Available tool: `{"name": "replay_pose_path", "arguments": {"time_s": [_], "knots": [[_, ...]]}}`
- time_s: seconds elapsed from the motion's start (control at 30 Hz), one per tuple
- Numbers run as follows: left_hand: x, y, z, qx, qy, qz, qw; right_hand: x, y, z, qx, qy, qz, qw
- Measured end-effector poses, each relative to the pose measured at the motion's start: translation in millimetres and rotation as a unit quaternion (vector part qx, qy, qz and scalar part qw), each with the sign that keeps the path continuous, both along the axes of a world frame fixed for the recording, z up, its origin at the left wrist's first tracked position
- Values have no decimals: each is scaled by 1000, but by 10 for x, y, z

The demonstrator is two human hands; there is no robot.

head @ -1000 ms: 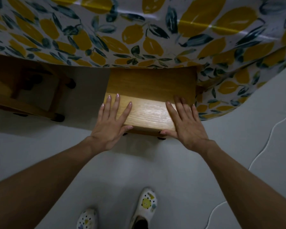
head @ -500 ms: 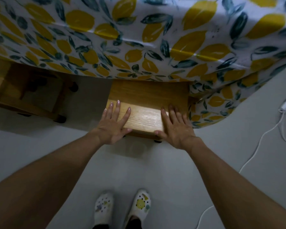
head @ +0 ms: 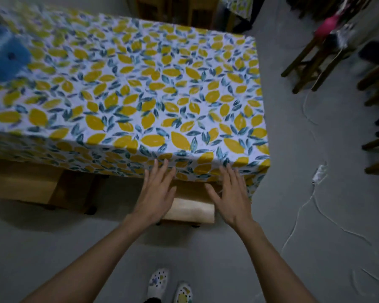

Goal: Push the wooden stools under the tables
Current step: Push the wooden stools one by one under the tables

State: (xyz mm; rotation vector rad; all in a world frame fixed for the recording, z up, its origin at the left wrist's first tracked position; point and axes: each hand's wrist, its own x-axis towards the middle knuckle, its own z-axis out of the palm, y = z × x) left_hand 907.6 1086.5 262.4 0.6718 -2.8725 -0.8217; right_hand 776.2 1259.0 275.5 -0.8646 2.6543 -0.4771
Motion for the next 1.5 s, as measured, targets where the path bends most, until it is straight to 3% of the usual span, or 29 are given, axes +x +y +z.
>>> {"name": "replay_pose_path", "arguments": {"time_s": [0.17, 0.33, 0.83, 1.07, 1.27, 1.5], "knots": [[-329, -135, 834, 30, 1, 8, 1000, -362, -26, 761, -40, 22, -11, 999], [-843, -33, 1179, 68, 19, 58, 996, -1019, 65, 1136, -69, 30, -8, 997], [-4012, 563, 1681, 119, 110, 254, 953, -4445, 104, 1718, -89, 45, 148, 984], [-5256, 17, 1617, 120, 126, 312, 934, -5875, -783, 1753, -100, 56, 230, 966], [-6450, -739, 1692, 123, 197, 358, 904, -7144, -1725, 1844, -66, 78, 278, 955], [-7599, -1628, 1775, 99, 164, 387, 902, -8376, -2891, 1915, -60, 81, 325, 940]]}}
